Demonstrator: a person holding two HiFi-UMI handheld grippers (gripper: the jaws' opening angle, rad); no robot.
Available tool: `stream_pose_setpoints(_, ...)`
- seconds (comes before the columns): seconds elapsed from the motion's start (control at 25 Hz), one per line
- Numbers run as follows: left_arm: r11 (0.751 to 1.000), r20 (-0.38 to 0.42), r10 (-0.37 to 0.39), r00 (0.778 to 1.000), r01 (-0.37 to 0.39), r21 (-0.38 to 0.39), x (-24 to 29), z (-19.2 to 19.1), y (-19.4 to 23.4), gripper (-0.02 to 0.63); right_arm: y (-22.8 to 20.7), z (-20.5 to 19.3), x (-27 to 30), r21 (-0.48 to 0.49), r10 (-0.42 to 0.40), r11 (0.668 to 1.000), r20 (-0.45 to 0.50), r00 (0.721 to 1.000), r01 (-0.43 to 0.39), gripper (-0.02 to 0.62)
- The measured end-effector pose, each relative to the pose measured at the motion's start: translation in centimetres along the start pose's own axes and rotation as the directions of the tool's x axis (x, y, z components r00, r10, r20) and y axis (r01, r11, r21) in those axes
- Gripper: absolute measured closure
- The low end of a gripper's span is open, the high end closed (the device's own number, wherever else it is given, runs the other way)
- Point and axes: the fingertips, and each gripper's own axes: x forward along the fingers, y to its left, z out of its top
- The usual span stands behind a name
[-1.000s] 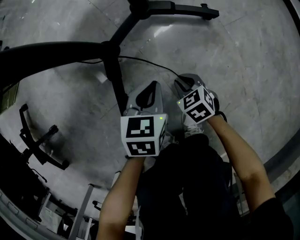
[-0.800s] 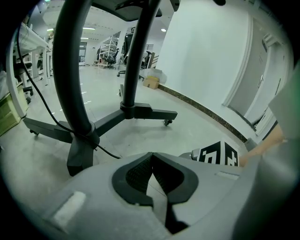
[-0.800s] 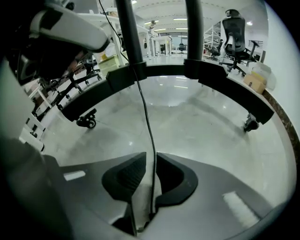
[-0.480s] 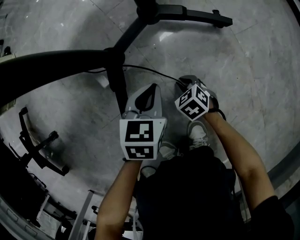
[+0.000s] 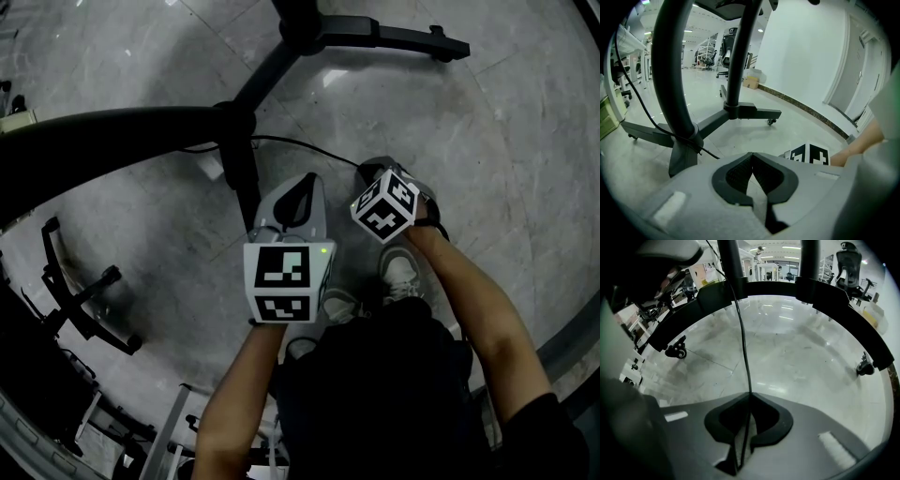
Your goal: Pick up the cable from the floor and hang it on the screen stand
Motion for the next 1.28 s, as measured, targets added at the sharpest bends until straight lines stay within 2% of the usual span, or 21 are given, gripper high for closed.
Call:
stream_pose_setpoints(0.08, 1.0, 0.003, 0.003, 1.0, -0.003, 0.001, -0.2, 0.1, 0.0, 0.604, 0.0, -0.1, 0.0, -0.015, -0.003, 1.0, -0.005, 1.0, 0.003, 0.575)
stream_pose_setpoints(0.24, 1.0, 0.01, 0.011, 1.0, -0.011, 0.009, -1.3, 0.5, -0.1, 0.604, -0.4, -0.4, -1.2, -0.089, -0.069, 0.994, 0.011, 0.998, 0.069, 0.577)
stream_pose_setpoints(0.44, 1.0, -0.002, 0.013, 1.0, -0.013, -0.017, -3.6, 0.6, -1.3, 0.604, -0.5, -0.5, -5.5, -0.146, -0.124, 0.981, 0.045, 0.991, 0.129, 0.577)
stream_pose_setpoints(0.56, 1.0, -0.007, 0.021, 1.0, -0.021, -0.005, -5.6, 1.4, -2.4, 0.604, -0.4, -0.3, -8.6, -0.163, -0.145, 0.975, 0.057, 0.988, 0.152, 0.577)
stream_pose_setpoints(0.76, 1.0, 0.009, 0.027, 1.0, -0.027, -0.001, -9.7, 4.5, -4.4, 0.604, -0.6, 0.9, -14.8, -0.194, -0.194, 0.958, 0.091, 0.977, 0.209, 0.577)
stream_pose_setpoints(1.12, 0.998, 0.057, 0.055, 0.997, -0.057, 0.03, -18.9, 11.0, -6.4, 0.604, 1.0, 5.0, -27.2, -0.244, -0.237, 0.93, 0.178, 0.955, 0.276, 0.577)
stream_pose_setpoints(1.28, 0.997, 0.086, 0.072, 0.994, -0.075, 0.031, -23.0, 13.8, -6.9, 0.604, 1.8, 6.9, -33.1, -0.308, -0.266, 0.892, 0.235, 0.935, 0.331, 0.577)
